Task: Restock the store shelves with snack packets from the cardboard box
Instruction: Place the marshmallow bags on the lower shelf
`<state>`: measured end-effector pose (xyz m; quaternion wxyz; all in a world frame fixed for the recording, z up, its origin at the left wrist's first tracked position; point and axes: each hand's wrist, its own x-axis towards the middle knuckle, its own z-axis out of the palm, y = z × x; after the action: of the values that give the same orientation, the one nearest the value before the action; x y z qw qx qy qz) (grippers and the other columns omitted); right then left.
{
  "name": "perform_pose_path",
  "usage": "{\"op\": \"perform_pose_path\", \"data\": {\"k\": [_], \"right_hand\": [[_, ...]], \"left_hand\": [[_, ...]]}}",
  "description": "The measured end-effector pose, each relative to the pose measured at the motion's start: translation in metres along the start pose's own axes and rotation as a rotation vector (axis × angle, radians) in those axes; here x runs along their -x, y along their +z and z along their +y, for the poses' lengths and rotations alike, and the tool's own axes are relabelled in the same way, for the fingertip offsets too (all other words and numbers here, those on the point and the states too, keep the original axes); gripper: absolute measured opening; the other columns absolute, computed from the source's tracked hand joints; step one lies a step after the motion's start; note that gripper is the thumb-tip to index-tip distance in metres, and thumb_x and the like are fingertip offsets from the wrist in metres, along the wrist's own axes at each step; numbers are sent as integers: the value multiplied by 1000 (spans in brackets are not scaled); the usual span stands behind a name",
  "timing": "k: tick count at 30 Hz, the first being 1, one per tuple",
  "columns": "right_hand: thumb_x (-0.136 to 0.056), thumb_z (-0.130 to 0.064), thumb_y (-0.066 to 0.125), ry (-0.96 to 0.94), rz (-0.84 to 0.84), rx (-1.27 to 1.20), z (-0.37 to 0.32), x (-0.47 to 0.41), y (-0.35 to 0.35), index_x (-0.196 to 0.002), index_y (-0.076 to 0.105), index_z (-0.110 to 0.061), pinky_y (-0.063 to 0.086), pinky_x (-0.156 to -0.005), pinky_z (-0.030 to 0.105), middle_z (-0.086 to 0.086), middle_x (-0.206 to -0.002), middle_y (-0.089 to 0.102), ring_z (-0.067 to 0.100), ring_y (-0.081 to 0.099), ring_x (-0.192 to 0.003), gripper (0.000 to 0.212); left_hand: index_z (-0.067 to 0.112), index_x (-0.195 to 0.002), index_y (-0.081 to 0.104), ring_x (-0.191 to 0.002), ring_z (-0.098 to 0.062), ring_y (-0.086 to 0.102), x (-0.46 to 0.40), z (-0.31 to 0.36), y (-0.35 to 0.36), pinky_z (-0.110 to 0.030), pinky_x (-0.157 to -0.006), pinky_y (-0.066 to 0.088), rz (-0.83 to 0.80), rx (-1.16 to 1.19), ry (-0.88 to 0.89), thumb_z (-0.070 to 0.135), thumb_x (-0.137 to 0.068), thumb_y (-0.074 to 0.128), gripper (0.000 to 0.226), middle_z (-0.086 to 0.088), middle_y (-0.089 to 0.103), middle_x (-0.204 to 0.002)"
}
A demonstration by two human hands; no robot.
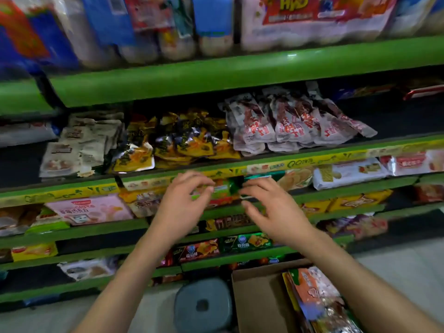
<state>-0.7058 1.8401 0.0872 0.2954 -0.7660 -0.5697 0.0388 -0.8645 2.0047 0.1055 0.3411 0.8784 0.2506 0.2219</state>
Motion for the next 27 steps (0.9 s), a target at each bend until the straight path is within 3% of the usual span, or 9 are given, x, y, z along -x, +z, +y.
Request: {"op": "perform_pose_path", "data": {"k": [3,6,8,13,16,18,22,25,27], "right_hand": [[-94,-23,57,152,-62,-66,43,71,-2,-111,71,-7,48,-88,36,6,-109,66,24,58,-105,26],[-95,-16,61,326,-154,-90,85,139,-5,-110,71,-11,41,-86,19,4,-108,67,22,60,-105,18],[-95,-17,62,419,-190,-96,113,178,-7,-109,72,-13,34,-81,10,3,-107,68,21,60,-103,17],[-95,-19,60,600,-223,-264,194,262,-14,-109,72,-15,51,-87,33,0,-107,71,17,63,-101,19],[-93,-17,63,671,-213,-338,250,310,-18,-105,73,-22,48,-80,14,-18,-97,66,7,62,-93,16],[-92,-17,64,703,-234,-375,286,337,-21,-103,74,-23,47,-76,11,-23,-94,65,5,63,-90,16],[-94,-15,60,759,-372,-400,342,382,-33,-106,73,-15,50,-81,32,2,-107,73,22,67,-97,17],[-95,-16,59,822,-430,-393,369,406,-47,-111,72,-14,49,-79,31,7,-112,72,25,66,-99,20],[-96,-20,60,853,-434,-388,381,417,-51,-109,73,-19,49,-71,20,3,-110,73,19,65,-92,18]], "left_hand": [[42,-86,66,-93,16,55,20,19,58,-4,-78,38,-249,155,-141,24,-96,65,20,23,64,-98],[39,-85,67,-85,15,59,38,37,127,-2,-70,38,-446,213,-244,24,-97,65,20,26,66,-93],[35,-85,69,-83,15,60,48,48,175,-1,-70,39,-521,263,-312,21,-97,66,18,25,67,-91],[17,-88,72,-73,-3,61,76,86,303,-16,-72,46,-603,318,-492,8,-95,66,13,6,69,-82],[7,-96,71,-63,-3,56,92,104,378,-9,-58,41,-674,296,-581,3,-96,62,10,3,63,-75],[-1,-101,69,-56,0,56,100,112,426,-8,-54,40,-673,288,-661,-2,-96,60,11,2,61,-72],[-1,-101,64,-46,3,57,121,130,487,-8,-51,45,-554,324,-890,-10,-95,53,15,-5,60,-71],[1,-101,60,-43,0,58,141,144,505,-13,-49,46,-485,379,-1094,-5,-100,49,13,-7,60,-73],[3,-100,59,-43,-3,59,156,147,509,-17,-48,47,-427,445,-1203,-1,-102,49,11,-9,61,-74]]}}
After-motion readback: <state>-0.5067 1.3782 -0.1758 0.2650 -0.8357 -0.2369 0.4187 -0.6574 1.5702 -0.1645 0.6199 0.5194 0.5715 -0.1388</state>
